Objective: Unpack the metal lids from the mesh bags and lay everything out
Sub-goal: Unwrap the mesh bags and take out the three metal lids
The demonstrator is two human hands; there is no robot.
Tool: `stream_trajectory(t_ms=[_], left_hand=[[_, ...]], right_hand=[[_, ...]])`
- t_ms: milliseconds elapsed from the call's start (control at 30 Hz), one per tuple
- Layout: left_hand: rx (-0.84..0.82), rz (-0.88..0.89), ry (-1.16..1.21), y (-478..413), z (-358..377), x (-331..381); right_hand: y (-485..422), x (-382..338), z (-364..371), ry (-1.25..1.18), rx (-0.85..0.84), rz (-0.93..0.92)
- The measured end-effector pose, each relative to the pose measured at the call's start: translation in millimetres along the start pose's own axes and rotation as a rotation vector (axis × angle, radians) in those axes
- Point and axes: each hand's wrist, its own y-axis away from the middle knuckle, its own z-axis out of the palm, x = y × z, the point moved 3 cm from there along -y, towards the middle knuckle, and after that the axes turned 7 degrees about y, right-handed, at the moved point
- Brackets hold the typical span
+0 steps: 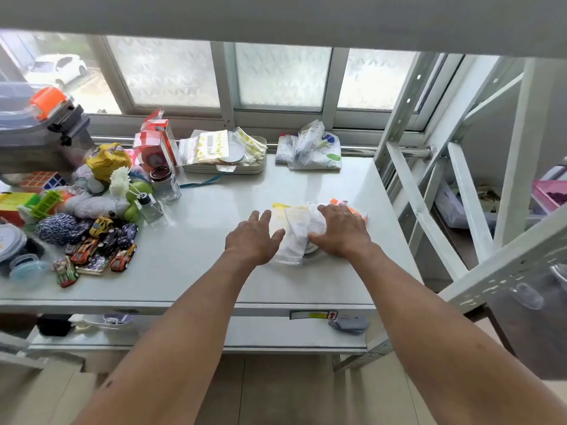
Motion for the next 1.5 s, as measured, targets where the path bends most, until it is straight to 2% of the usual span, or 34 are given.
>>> stream_trajectory(t_ms=[467,700,800,1000,1200,1267,1400,1500], left_hand=[[-0.083,-0.024,0.095,-3,24,1],[-0.113,-0.046,0.123,-10,25,-3],[-0.111,-0.062,0.151,-14,28,-2],[0.002,-0.176,0.461,-32,21,0],[0.127,-0.112,0.773,-60,8,19],[0.075,-0.088,0.797,-66,12,29],[-0.283,-0.035,0.77,-65,39,40],[-0.308,-0.022,0.634,-57,50,29]], right_hand=[[-1,11,20,0.045,0.118,-0.037],[-2,16,11,-0.113,0.264,0.064],[-1,17,9,-0.225,0.259,0.11],[-8,23,1,-0.359,0.303,0.188],[-18,30,-4,-0.425,0.383,0.262],[-20,32,-2,-0.429,0.354,0.26],[-25,36,8,-0.43,0.145,0.239],[-26,35,10,-0.443,0.022,0.177]])
